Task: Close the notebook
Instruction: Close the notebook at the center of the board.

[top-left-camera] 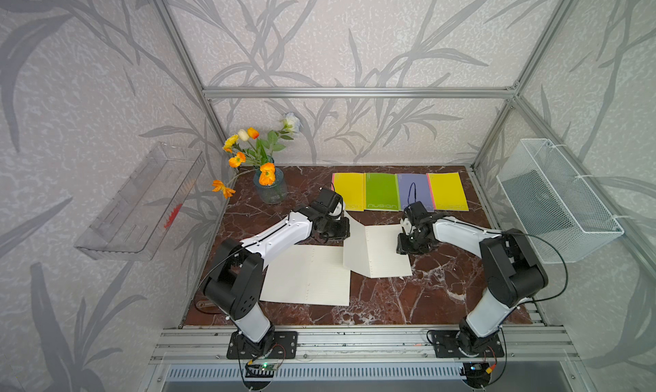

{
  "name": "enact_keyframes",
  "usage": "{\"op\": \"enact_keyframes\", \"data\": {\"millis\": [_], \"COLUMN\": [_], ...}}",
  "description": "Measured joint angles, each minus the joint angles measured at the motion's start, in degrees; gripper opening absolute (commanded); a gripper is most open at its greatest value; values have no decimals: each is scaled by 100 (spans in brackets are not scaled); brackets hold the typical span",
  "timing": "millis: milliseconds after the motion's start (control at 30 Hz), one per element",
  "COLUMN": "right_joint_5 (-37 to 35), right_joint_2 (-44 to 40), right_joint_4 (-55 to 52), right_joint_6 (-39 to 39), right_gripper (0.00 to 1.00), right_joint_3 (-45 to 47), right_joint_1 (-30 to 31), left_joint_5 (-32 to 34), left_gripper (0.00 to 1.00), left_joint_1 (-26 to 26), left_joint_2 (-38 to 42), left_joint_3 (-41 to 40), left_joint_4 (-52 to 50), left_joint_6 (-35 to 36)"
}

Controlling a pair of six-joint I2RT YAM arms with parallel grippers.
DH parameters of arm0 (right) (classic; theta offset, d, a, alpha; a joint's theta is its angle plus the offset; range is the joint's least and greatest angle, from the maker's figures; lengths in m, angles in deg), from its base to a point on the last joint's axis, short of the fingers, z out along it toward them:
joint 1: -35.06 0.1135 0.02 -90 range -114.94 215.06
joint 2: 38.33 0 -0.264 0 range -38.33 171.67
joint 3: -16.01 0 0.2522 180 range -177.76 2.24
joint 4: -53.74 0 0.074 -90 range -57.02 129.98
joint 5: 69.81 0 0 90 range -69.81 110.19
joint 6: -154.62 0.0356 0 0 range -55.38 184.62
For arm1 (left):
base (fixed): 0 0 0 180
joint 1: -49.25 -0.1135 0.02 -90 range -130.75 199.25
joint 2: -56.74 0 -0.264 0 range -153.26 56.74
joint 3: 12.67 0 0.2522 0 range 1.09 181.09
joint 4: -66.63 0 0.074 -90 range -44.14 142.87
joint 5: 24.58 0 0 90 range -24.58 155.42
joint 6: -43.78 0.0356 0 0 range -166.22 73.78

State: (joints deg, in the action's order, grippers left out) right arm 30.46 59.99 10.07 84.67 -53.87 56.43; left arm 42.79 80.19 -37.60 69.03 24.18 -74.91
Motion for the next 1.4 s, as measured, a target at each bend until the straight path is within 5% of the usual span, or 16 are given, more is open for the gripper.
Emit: {"op": "enact_keyframes", "data": {"millis": [767, 1400], "right_joint_5": [140, 87], "right_joint_2": [-203, -1596], "right_joint_4": [-17, -579], "right_joint_6": [-4, -85], "right_gripper": [46, 50], "right_joint_3": [37, 37], "right_joint_1": [-33, -612], "left_joint_5": [-409, -774], "left_gripper": [30, 33], "left_joint_1": [780, 994], "left_joint_2": [26, -372], "left_joint_3": [442, 50], "left_joint_4": [990, 3077], "left_joint_6": [-575, -1043]}}
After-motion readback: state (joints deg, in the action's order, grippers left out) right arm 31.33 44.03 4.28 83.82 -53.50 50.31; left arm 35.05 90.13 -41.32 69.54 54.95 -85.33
